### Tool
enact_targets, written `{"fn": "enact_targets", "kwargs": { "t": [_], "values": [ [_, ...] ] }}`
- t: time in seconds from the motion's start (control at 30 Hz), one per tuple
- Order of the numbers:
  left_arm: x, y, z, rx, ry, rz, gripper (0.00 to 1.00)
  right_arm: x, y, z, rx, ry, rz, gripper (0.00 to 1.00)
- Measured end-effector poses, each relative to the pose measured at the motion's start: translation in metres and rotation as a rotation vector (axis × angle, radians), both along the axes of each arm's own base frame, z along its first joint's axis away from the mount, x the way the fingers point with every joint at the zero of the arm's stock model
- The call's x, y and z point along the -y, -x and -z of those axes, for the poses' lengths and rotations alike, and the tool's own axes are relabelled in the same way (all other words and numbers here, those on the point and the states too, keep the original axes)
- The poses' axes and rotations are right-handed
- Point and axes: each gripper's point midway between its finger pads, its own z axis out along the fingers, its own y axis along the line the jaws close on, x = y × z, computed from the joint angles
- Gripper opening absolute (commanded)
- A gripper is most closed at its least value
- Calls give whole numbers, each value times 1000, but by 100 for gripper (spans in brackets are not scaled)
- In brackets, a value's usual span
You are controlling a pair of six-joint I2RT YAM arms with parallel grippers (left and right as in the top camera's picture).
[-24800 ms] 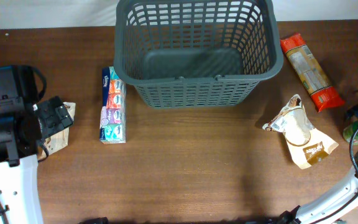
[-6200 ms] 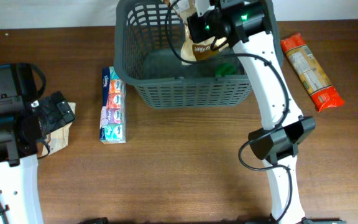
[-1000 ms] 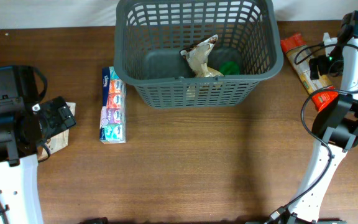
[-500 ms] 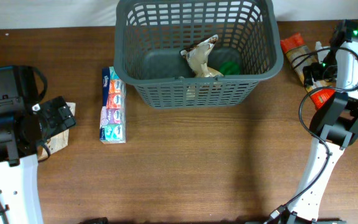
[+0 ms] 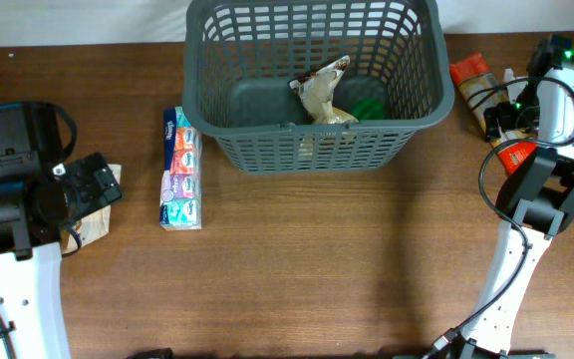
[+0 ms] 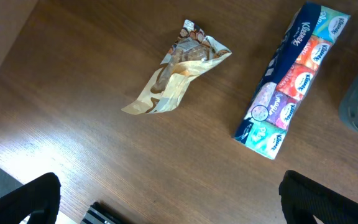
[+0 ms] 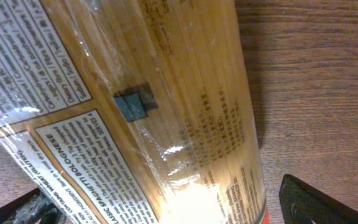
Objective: Pack container
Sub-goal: 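Lower the right gripper onto the spaghetti package and grasp it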
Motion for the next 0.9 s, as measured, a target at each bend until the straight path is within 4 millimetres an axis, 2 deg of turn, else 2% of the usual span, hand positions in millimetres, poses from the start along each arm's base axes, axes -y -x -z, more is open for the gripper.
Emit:
{"fn": "enact_targets", "kwargs": {
  "t": [0.7,0.9],
  "values": [
    [0,0,0,0,0,0,100,-4,-5,1,23,-28,-2,100],
    [0,0,0,-1,0,0,100,-5,-5,1,23,-29,-3,97]
  ]
}}
